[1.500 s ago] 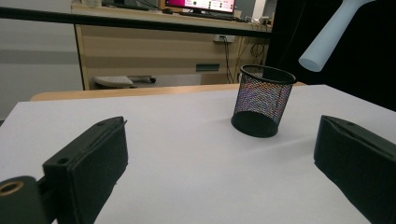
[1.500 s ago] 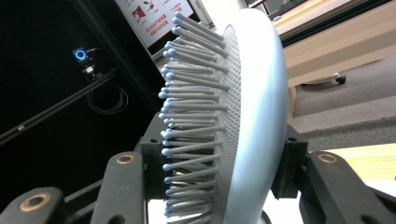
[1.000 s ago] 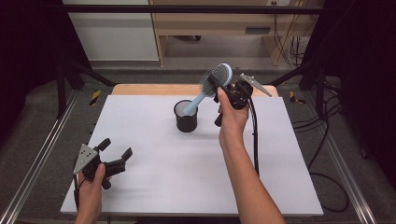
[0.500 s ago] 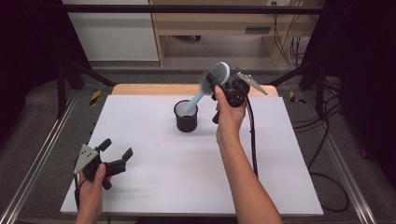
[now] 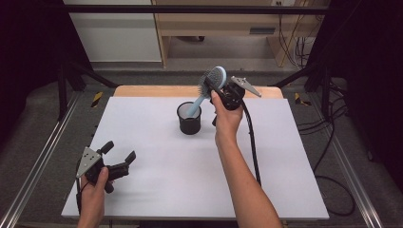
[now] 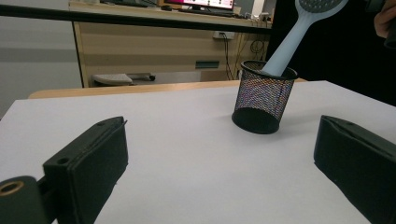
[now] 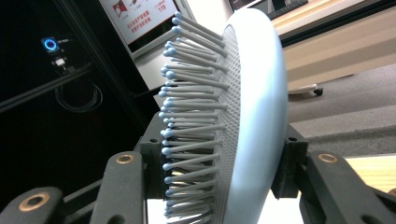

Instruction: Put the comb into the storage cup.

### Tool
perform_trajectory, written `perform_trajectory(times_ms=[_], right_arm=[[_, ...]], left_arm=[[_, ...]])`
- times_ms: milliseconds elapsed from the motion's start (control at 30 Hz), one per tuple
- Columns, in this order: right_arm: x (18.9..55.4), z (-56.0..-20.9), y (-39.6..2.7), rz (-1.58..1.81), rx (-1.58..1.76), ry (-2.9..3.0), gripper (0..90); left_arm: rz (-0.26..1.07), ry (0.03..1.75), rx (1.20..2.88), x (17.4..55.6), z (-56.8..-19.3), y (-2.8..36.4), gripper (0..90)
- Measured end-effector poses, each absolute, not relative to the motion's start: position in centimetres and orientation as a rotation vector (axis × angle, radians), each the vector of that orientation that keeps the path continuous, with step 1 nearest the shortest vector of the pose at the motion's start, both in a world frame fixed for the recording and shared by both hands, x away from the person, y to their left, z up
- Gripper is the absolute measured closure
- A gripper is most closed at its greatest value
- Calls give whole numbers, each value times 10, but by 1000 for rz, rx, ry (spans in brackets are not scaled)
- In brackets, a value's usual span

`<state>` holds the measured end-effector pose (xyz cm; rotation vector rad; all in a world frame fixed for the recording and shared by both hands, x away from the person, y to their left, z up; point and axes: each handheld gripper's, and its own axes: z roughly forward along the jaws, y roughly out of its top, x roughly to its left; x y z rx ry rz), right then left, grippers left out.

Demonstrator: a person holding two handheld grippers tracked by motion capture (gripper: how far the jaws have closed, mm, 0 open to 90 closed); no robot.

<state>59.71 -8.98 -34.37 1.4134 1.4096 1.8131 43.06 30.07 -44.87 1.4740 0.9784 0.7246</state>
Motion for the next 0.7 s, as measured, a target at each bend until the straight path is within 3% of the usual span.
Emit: perform_trajectory(times_ms=[700], right_arm=[[602, -366, -74, 1773, 1422, 1476, 505]], left_arm=[[746, 956, 1496, 429, -447, 298, 30]])
